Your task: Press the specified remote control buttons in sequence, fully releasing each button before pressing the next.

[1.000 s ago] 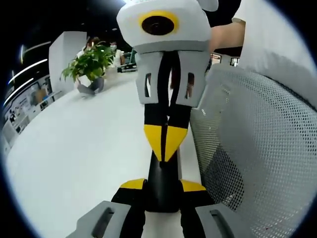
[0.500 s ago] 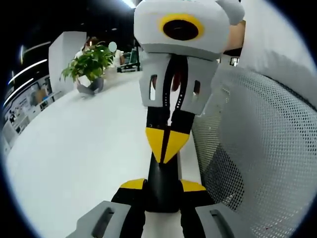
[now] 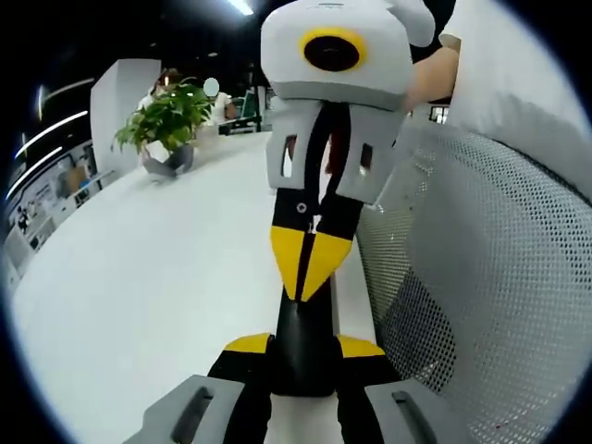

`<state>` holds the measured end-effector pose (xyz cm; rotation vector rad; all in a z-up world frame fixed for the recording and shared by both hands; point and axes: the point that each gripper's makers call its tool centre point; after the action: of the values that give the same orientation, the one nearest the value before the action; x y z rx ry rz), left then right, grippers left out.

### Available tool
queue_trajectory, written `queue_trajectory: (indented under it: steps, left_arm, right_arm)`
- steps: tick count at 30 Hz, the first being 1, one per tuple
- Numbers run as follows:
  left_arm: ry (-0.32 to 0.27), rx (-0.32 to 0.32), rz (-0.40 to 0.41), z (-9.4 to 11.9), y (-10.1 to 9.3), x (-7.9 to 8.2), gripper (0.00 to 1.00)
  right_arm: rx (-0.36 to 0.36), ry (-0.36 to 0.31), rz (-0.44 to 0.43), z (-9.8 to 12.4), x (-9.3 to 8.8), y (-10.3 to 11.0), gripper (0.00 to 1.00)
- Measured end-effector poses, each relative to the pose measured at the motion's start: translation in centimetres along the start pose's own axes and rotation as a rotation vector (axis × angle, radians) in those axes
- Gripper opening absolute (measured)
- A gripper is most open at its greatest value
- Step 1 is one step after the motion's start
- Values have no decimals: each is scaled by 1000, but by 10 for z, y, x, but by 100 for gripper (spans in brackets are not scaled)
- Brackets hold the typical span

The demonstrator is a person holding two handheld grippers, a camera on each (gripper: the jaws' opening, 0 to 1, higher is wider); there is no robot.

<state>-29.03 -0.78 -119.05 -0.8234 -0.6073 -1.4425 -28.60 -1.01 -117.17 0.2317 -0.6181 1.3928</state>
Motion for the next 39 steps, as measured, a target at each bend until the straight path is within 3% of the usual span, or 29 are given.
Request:
queue_trajectory:
  steps: [3, 5, 9, 17, 23, 30, 33, 36, 39]
  left_arm:
    - [0, -1, 0, 0, 0, 0, 24]
    - [-1, 0, 2, 0, 0, 0, 24]
    - [-9, 7, 16, 0, 0, 0, 24]
    - [45, 34, 31, -2, 0, 0, 25]
    - [29, 40, 42, -2, 0, -1, 25]
    - [35, 41, 48, -2, -1, 0, 25]
    - [41, 45, 51, -2, -1, -1, 25]
    - [45, 45, 51, -2, 0, -1, 25]
    - [46, 46, 52, -2, 0, -1, 25]
  right_arm:
    - [29, 1, -9, -3, 2, 2, 0]
    - [69, 56, 14, -7, -9, 11, 0]
    - [52, 33, 61, -6, -7, 10, 0]
    - [31, 36, 142, -8, -6, 12, 0]
    - [-11, 30, 78, -8, -6, 10, 0]
    - [34, -12, 15, -7, -7, 9, 0]
    - [81, -58, -121, -4, -4, 9, 0]
    - [57, -71, -132, -1, -13, 3, 0]
    - [64, -82, -177, 3, -20, 4, 12]
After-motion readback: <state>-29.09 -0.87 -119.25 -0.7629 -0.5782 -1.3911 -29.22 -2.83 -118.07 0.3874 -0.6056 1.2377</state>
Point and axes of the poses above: the point that each gripper's makers call its tool centre point, and the gripper's own axes: z roughly backward along the fingers, y roughly to its left, x roughly out of its top, and after that the axes turned 10 degrees about -x, right-handed
